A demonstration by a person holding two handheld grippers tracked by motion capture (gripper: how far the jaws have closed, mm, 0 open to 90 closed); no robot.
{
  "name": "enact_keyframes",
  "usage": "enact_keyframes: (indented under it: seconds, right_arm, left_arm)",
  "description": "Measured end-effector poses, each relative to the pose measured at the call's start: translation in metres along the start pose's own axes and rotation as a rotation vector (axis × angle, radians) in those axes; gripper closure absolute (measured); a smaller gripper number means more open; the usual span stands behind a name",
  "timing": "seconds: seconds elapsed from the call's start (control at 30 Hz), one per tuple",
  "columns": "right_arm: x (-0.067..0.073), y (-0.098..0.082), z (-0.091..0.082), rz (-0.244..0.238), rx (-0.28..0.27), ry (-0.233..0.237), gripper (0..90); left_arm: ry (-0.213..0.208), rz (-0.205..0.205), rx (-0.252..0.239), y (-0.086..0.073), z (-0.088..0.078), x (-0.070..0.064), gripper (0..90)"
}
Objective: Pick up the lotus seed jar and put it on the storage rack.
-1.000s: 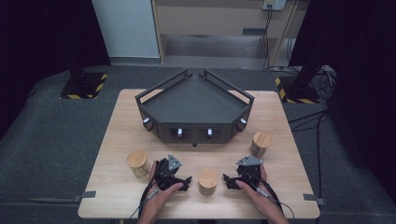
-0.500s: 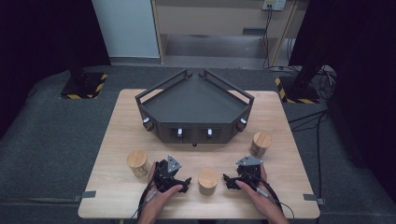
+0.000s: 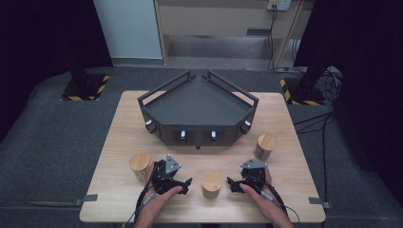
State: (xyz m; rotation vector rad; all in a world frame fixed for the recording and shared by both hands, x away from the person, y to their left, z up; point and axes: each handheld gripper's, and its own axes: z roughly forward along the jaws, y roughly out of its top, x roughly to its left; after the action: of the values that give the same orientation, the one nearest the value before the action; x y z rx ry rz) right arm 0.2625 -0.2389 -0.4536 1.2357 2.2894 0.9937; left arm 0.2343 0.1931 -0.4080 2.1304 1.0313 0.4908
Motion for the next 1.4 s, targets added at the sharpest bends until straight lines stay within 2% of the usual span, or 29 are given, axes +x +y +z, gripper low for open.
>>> enact_keyframes:
  seconds: [0.67,1.4]
  right_arm:
    - [0.001,0.0,0.0,0.003,0.0,-0.003,0.4]
    - [0.001,0.0,0.0,0.003,0.0,-0.003,0.4]
  left_arm:
    - [0.0,0.0,-0.024,0.008,-0.022,0.007,2.8]
    - [0.034,-0.015,-0.052,0.014,-0.052,0.028,2.9]
